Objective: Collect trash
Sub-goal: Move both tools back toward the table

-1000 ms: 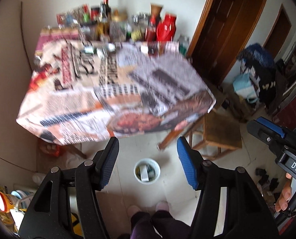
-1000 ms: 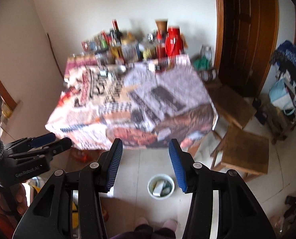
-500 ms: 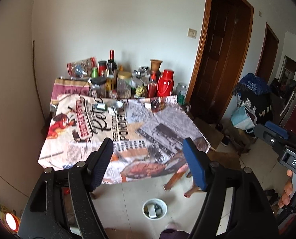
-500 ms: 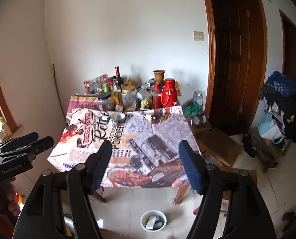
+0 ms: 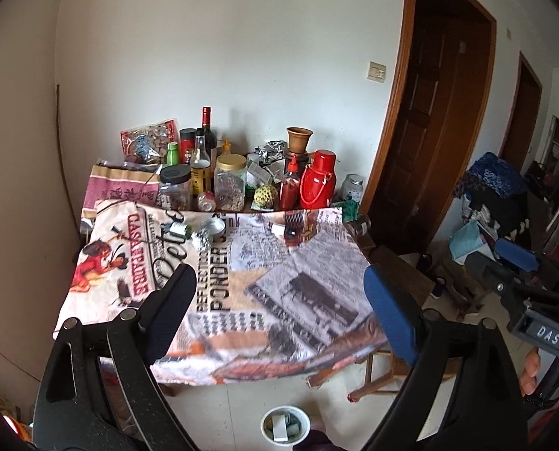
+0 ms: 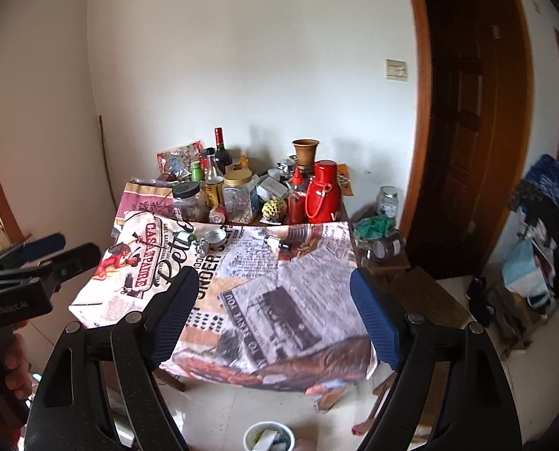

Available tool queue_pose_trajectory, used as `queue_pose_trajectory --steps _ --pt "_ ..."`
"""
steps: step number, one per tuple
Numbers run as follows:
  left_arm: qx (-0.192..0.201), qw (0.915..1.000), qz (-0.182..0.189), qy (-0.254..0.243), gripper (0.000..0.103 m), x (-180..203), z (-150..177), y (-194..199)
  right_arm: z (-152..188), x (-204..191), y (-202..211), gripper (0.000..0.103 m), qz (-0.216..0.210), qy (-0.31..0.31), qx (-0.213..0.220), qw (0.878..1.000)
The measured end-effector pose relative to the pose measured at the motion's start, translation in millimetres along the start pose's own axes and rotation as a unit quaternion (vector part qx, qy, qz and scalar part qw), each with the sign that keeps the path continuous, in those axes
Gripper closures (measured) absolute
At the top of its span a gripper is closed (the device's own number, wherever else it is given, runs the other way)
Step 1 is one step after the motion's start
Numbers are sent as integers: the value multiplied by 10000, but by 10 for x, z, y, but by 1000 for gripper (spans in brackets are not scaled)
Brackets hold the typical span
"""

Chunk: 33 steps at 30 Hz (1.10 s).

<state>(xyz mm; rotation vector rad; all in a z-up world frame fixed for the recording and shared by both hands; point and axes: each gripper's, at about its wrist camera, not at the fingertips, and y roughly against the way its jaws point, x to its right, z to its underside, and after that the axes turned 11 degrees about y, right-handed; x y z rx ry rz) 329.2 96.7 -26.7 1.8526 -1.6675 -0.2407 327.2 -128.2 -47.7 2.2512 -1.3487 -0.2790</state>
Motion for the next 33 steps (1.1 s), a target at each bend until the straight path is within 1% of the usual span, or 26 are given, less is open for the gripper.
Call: queue_pose_trajectory --steps 3,7,12,16,19,24,27,30,33 --pt "98 9999 -35 117 12 162 -184 -227 -149 167 -216 23 -140 204 1 9997" --pt "108 9993 -71 341 12 303 -352 -494 -270 348 -446 23 -334 417 27 9986" --pt "36 9981 -296 531 12 411 -442 -791 -362 498 -779 23 -580 602 -97 9965" --pt "-87 9966 -568 590 12 394 -467 -1013 -397 552 -1065 23 -718 728 -282 9944" --pt "-201 9946 -766 677 12 293 -502 -1195 -434 556 -1273 23 -813 753 -397 9931" --pt "-370 9922 -872 806 12 51 -586 -1479 -521 470 -1639 23 -843 752 -592 9918" --pt "-489 9917 -870 812 12 -172 -684 -1702 -574 408 -1845 23 -778 694 -677 9922" --pt "-622 9917 -792 804 12 -419 -822 -1962 -652 329 -2122 23 -661 586 -817 9927" --pt "-810 9903 -760 840 12 -672 -955 -2237 -732 261 -2482 23 -602 451 -1044 9917"
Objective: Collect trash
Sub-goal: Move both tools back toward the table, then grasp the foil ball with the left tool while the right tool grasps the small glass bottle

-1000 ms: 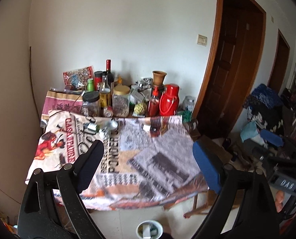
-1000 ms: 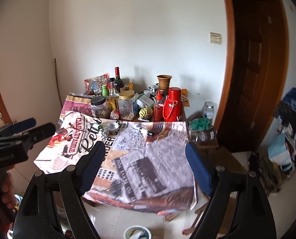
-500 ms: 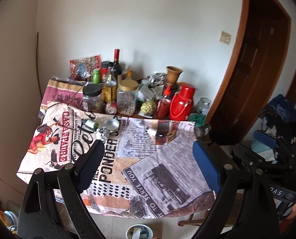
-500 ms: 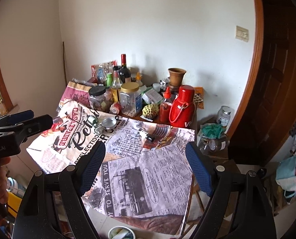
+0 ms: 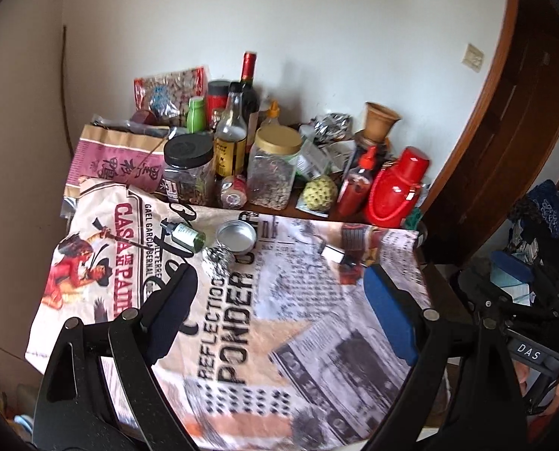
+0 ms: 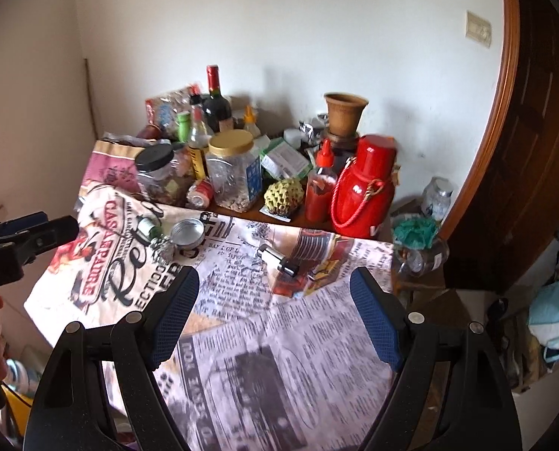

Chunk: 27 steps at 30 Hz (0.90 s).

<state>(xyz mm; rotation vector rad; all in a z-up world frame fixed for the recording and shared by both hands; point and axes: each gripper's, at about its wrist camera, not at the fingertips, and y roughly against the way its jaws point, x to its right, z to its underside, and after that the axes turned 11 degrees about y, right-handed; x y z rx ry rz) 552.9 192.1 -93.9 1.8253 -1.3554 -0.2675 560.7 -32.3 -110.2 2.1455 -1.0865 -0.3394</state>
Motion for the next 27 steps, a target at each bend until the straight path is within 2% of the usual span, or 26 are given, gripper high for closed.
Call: queue_pose_trajectory --steps 5,10,13,17,22,25,27 --pt "-431 9988 -216 46 12 -335 -270 -655 -184 19 -587 23 -114 44 -300 9995" --pt "-1041 9939 -356 68 12 -585 -280 -1311 -225 78 -1305 23 -270 246 -798 9961" --pt "-1349 9898 -451 100 12 -723 -219 -1650 -168 139 -1763 23 -417 228 -1249 9910" --pt "-1664 9845 -530 164 12 -853 -138 -1992 -43 191 -2325 25 -616 327 -1970 9779" --pt "-1965 9785 -595 171 12 -942 -51 -2340 4 118 -2644 25 -570 768 -2200 9708" --pt "-2016 9777 -578 133 13 -935 -45 -2450 7 48 -2735 34 -560 971 -2249 9679" --pt "-2016 9775 -610 72 14 -926 -36 -2531 16 5 -2773 40 -397 1071 -2245 9678"
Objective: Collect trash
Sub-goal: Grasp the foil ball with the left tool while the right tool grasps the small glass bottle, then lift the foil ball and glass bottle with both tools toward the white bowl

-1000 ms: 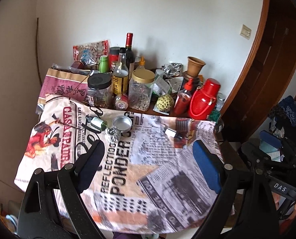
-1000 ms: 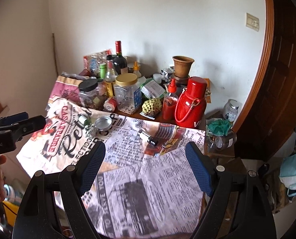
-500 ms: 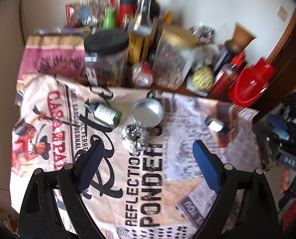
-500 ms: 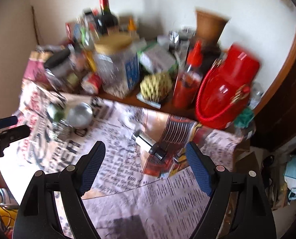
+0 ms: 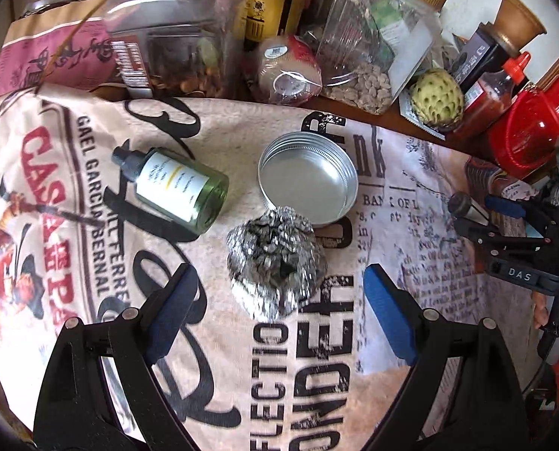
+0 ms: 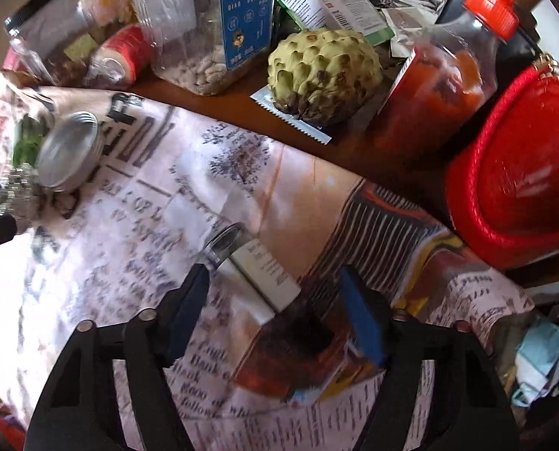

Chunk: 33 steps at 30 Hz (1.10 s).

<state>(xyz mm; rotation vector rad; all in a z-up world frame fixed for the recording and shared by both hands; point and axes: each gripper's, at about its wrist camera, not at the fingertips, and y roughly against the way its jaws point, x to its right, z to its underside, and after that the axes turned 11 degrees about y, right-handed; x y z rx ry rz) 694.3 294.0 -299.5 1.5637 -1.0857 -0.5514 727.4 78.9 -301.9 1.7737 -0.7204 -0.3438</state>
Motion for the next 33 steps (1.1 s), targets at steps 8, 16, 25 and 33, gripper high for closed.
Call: queue_pose_trajectory --steps 8,16,25,33 --pt "-185 9998 -51 31 47 -3 -46 -191 2 -8 77 71 -126 -341 191 9992" --pt "95 9997 -102 -205 51 99 40 8 146 -65 356 77 -145 -570 416 9974" --pt "534 9981 64 -291 51 317 233 634 639 83 1132 77 -127 -1019 976 9899" --pt "1165 9920 281 -396 51 750 639 1335 1194 226 2054 77 31 -1321 1782 9751"
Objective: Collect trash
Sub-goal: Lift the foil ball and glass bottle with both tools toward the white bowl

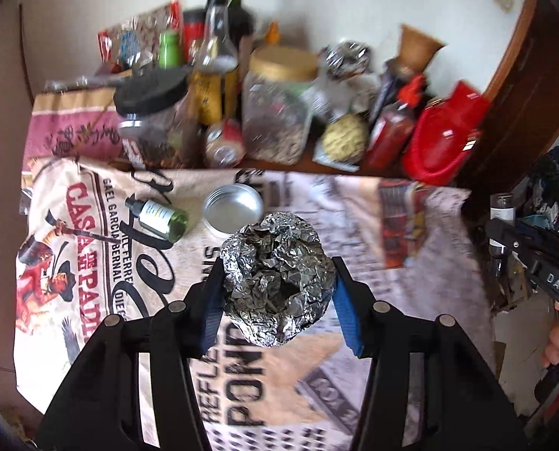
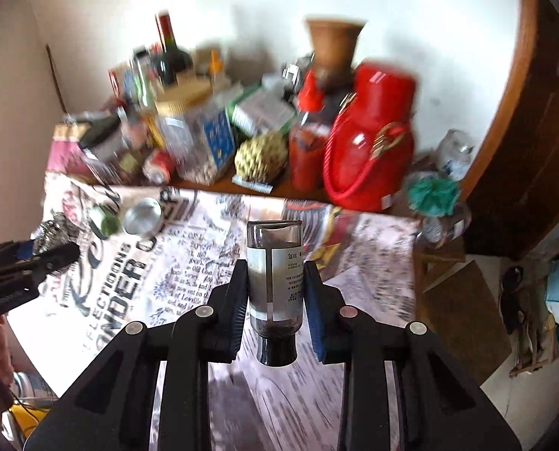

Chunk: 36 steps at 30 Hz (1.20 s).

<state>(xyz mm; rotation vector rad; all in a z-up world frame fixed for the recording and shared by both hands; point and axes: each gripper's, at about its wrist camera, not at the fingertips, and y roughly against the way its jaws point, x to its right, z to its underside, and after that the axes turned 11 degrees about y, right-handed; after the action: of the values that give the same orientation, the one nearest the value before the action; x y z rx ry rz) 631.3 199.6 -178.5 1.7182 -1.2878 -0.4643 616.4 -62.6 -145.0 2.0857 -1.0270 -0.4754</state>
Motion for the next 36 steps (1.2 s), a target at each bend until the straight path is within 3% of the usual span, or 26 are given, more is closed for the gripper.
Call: queue_pose_trajectory --steps 12,19,29,36 --pt "1161 9929 241 70 51 732 652 1353 268 90 925 77 -216 130 1126 9933" --pt "1501 9877 442 -42 51 871 997 1933 478 6 1463 77 -281 114 1475 9886" --pt "1752 9808 809 -269 51 680 1388 2491 884 -455 2100 77 -81 -174 1780 9838" --pt "1848 9761 1004 -542 51 273 1880 2969 1282 -1015 2475 77 142 -366 1839 9822"
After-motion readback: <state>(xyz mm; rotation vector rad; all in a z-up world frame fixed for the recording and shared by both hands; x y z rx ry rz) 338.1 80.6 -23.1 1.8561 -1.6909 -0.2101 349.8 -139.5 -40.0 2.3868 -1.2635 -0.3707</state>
